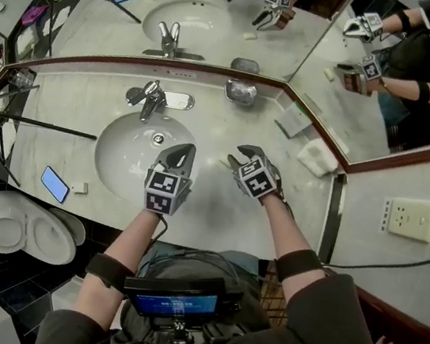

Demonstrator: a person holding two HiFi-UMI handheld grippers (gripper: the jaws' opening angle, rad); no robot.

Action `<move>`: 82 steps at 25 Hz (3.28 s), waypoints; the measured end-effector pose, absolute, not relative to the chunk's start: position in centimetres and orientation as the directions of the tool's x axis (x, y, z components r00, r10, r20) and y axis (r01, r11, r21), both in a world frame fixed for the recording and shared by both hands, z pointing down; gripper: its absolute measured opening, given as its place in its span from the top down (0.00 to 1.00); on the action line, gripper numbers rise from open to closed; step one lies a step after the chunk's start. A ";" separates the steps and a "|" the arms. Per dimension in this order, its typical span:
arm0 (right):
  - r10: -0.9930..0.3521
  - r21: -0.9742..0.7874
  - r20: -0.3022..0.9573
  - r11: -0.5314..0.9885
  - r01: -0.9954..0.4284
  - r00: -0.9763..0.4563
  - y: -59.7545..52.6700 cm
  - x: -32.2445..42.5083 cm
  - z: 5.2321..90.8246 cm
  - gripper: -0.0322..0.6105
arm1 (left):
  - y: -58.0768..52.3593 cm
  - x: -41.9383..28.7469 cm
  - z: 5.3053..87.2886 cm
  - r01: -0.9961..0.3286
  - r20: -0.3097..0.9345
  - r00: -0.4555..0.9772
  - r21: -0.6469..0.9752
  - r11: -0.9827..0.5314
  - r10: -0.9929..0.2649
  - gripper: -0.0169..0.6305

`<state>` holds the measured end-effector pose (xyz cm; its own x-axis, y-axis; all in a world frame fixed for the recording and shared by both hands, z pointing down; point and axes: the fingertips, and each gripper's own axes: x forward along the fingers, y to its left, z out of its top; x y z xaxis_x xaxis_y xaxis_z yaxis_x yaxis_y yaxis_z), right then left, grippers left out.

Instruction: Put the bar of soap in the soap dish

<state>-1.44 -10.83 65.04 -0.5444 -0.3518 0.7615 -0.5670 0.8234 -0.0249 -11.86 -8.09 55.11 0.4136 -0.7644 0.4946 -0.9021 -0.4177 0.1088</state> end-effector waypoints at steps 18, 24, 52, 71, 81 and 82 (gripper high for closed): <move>-0.701 -0.169 0.431 0.556 -0.814 -0.569 -9.7 4.9 51.7 0.92 | -6.2 -9.7 52.9 -0.842 0.445 0.522 0.132 -0.523 -0.728 0.97; -0.709 -0.171 0.436 0.539 -0.825 -0.554 -7.9 5.8 51.9 0.92 | -5.2 -8.6 52.7 -0.812 0.439 0.557 0.108 -0.574 -0.705 0.97; -0.699 -0.182 0.490 0.502 -0.846 -0.520 -7.6 9.0 55.7 0.92 | -7.9 -0.7 70.3 -0.812 0.785 0.447 0.153 -0.564 -0.429 0.36; -0.706 -0.163 0.522 0.467 -0.869 -0.478 -6.8 12.0 57.0 0.92 | -8.6 -0.7 75.4 -0.840 0.827 0.374 0.109 -0.531 -0.420 0.59; -0.707 -0.171 0.520 0.465 -0.869 -0.480 -6.5 12.2 56.9 0.92 | -9.6 -0.9 72.0 -0.839 0.778 0.384 0.070 -0.539 -0.497 0.60; -0.706 -0.172 0.518 0.467 -0.867 -0.483 -6.6 12.0 56.8 0.92 | -9.9 -0.8 71.1 -0.837 0.764 0.395 0.070 -0.542 -0.511 0.60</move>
<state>12.01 -6.57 56.79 -0.4831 -0.7061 0.5177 -0.8672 0.4674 -0.1718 -0.76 -9.86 71.10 0.3949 -0.5108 0.7636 -0.8373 -0.5422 0.0703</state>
